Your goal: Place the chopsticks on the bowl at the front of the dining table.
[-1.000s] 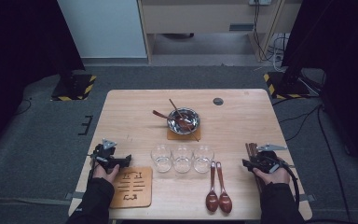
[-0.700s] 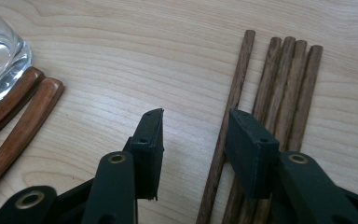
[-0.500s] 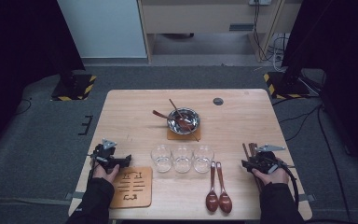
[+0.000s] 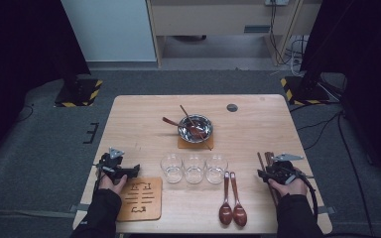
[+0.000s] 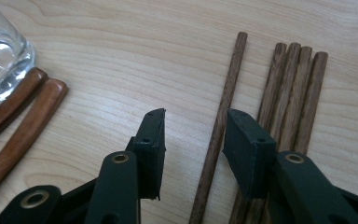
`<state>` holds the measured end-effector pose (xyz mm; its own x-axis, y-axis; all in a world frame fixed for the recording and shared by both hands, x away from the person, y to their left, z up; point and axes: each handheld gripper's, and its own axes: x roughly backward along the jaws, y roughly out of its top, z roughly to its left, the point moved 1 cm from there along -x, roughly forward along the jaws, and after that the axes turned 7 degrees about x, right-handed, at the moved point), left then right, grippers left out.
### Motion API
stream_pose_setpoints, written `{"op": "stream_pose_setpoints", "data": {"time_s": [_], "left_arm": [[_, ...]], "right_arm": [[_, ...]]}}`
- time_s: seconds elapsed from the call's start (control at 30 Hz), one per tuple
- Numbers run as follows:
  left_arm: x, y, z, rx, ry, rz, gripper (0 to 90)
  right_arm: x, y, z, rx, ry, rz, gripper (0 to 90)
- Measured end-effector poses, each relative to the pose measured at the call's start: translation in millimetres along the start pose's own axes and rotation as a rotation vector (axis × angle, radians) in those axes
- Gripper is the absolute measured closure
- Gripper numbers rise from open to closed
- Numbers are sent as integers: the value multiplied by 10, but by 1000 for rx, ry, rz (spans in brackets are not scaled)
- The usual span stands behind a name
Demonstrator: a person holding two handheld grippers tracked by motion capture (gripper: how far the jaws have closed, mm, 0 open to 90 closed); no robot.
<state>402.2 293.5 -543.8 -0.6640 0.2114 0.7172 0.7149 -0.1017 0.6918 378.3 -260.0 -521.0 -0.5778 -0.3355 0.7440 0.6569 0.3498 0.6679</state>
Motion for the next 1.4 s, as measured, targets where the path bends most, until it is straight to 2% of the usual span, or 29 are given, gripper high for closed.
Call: {"op": "stream_pose_setpoints", "data": {"time_s": [0.73, 1.03, 1.4], "left_arm": [[0, 0, 0, -1, 0, 1, 0], [0, 0, 0, 0, 0, 0, 0], [0, 0, 0, 0, 0, 0, 0]], "right_arm": [[-46, 12, 122, 68, 5, 65, 808], [-53, 17, 157, 73, -5, 77, 832], [-150, 111, 268, 84, -28, 66, 841]]}}
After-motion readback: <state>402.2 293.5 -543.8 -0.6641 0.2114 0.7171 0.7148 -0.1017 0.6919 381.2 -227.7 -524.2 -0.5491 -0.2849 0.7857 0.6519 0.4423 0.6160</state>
